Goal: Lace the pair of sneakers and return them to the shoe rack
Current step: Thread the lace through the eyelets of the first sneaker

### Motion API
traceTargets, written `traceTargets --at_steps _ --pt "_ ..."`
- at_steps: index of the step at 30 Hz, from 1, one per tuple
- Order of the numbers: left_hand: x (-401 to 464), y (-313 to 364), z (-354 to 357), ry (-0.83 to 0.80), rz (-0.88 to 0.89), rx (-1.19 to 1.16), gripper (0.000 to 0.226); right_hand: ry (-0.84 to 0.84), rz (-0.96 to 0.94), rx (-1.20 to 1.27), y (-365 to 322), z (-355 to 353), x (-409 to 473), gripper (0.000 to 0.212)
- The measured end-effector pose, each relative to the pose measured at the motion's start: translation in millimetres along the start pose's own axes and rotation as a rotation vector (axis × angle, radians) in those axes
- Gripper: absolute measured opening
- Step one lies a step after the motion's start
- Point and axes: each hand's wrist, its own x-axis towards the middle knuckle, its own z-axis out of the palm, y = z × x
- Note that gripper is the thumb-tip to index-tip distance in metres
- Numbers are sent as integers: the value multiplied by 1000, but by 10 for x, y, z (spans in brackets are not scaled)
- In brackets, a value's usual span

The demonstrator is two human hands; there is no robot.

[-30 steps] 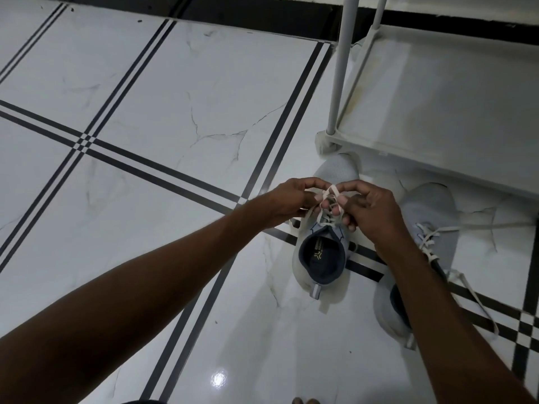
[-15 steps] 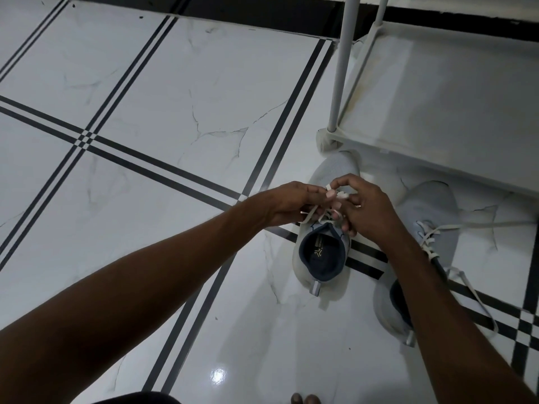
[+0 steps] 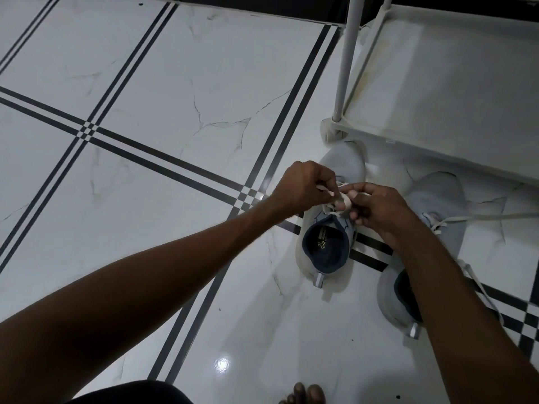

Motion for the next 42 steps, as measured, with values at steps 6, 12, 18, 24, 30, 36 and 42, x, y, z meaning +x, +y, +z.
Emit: traceTargets --at_steps 6,12,18,24,30,36,42 --pt "-40 42 207 187 -36 -49 4 -5 41 -91 23 22 18 15" --pt "-294 -350 -46 -89 -346 -322 4 429 -30 -422 174 -267 65 8" --pt "-343 -444 -103 -171 -521 -552 14 455 -104 -430 316 -179 77 15" --pt "-250 -333 -65 -91 -572 -817 22 243 -35 270 165 -83 40 16" --pt "-190 -226 -2 -139 -612 -1062 16 91 96 438 117 22 139 21" --pt "-237 -266 11 -276 -702 -1284 27 -115 230 745 156 -72 197 26" --pt "-359 -302 89 -387 -621 -1206 37 -93 307 781 187 -76 288 33"
